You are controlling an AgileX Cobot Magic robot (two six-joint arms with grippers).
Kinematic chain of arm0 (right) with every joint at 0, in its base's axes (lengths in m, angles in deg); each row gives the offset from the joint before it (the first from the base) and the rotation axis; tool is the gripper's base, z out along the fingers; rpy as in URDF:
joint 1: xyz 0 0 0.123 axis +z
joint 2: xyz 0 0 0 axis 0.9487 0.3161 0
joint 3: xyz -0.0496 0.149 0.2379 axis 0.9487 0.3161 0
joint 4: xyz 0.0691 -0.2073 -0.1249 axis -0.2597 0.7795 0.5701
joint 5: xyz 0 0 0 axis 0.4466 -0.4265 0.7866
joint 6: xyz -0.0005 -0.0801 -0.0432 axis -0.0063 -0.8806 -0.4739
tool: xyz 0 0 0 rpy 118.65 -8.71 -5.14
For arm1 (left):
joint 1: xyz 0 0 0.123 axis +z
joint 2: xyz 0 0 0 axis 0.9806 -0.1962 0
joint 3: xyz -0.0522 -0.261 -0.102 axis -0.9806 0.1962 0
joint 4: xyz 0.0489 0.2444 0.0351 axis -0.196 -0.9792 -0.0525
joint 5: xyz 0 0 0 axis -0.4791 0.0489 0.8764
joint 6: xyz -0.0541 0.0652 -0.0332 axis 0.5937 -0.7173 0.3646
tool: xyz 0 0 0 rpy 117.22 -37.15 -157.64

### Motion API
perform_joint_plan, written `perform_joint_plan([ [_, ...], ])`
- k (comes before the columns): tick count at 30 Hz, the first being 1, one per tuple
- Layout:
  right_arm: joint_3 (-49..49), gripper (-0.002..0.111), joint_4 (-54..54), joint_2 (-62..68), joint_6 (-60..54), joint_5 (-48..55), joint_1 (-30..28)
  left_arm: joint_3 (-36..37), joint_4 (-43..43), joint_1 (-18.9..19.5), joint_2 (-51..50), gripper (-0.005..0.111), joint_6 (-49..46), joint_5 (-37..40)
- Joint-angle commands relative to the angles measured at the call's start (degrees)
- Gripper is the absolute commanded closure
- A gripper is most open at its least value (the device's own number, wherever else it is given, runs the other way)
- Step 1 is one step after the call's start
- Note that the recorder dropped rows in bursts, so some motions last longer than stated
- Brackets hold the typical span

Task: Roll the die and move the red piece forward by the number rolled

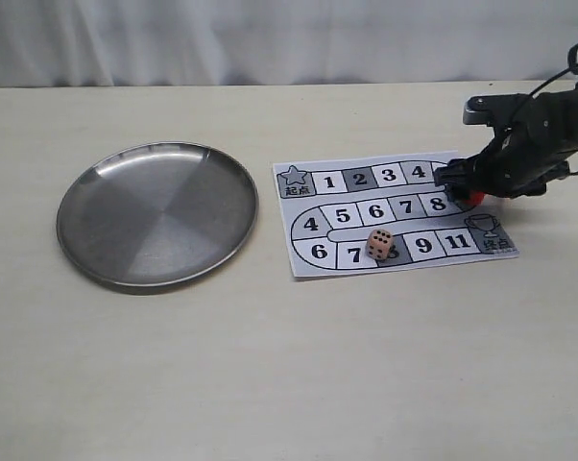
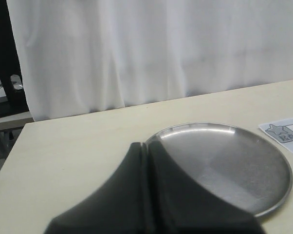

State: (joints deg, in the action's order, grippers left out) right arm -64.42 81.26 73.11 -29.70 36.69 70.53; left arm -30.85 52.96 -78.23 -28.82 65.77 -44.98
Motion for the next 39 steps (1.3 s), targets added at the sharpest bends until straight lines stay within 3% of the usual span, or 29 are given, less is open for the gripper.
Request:
perform_joint_plan([
  [1, 0.47, 0.036, -0.27, -3.24, -0.07, 0.07, -0.09, 0.10, 0.11, -0.48, 0.06, 0.107, 0.05, -0.55],
  [4, 0.47, 0.054, -0.27, -8.73, -0.07, 0.86, -0.30, 0.10, 0.11, -0.48, 0.06, 0.107, 0.05, -0.55],
  [9, 1.13, 0.104, -0.41, -21.33, 0.14, 1.97, -0.30, 0.10, 0.11, -0.48, 0.06, 0.107, 0.05, -0.55],
  [20, 21.15, 0.104, -4.75, -48.25, 2.15, -17.67, -0.20, 0.10, 0.11, -0.48, 0.06, 0.107, 0.05, -0.55],
  [33, 61.27, 0.104, -10.23, -73.09, 3.24, -43.76, -0.20, 0.10, 0.11, -0.48, 0.06, 0.107, 0.05, -0.55],
  [39, 72.38, 0.104, -8.05, -87.99, 9.44, -43.41, -0.20, 0.10, 0.11, -0.48, 0.06, 0.107, 0.05, -0.55],
])
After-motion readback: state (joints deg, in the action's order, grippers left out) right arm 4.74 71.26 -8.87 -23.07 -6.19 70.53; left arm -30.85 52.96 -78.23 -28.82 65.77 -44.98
